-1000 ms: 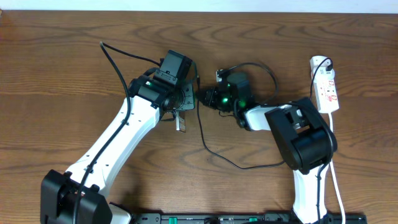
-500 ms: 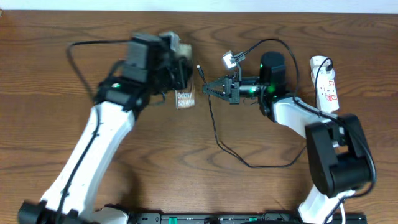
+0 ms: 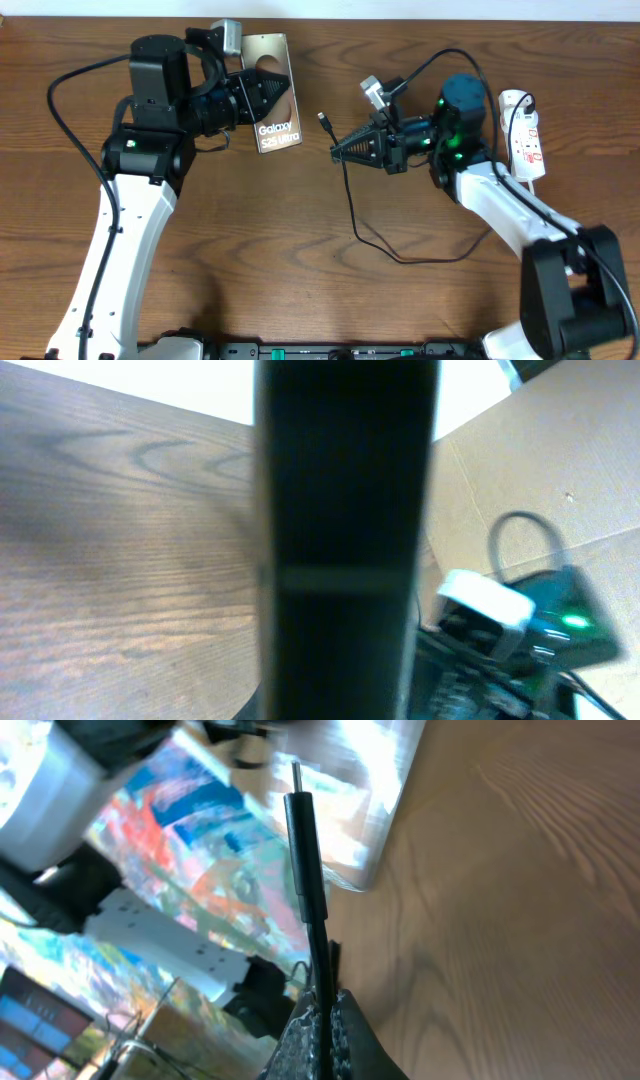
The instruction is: Plug charger to phone and switch on socket
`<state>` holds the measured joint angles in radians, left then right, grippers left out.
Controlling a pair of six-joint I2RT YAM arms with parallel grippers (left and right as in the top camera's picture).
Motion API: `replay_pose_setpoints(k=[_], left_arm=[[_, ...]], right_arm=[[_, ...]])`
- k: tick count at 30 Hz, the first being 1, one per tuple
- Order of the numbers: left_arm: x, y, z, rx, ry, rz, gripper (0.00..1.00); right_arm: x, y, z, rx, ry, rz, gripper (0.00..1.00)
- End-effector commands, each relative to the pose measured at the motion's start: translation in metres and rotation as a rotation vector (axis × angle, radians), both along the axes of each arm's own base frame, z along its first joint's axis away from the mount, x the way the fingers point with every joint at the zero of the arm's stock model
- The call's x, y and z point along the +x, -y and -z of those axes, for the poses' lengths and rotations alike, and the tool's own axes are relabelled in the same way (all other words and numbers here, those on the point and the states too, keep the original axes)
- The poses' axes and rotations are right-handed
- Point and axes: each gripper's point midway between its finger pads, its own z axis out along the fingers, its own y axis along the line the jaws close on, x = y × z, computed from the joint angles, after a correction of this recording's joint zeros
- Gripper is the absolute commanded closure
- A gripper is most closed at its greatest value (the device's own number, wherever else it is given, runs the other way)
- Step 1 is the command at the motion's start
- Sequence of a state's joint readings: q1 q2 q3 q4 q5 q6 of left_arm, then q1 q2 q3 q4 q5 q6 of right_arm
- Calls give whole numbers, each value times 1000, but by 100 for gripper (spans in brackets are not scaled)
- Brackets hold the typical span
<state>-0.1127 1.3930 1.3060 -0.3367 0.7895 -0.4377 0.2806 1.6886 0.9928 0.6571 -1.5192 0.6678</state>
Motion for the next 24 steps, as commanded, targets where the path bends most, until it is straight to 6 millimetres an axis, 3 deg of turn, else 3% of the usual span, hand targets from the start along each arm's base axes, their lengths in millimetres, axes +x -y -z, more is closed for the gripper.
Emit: replay_pose_setpoints(k=[1,11,19,24], left_arm=[[-14,12,-16,-43,16,83,93],[-62,67,33,36,-146,312,93],[-77,89,36,42,-150,383,93],[-78,91,36,45,-144,390,93]], right_arm=[[-11,5,-18,5,11,-24,99],[5,0,-31,25,38,96,99],[-2,-9,-35,36,56,73,99],[-3,-11,-35,37,58,71,98]])
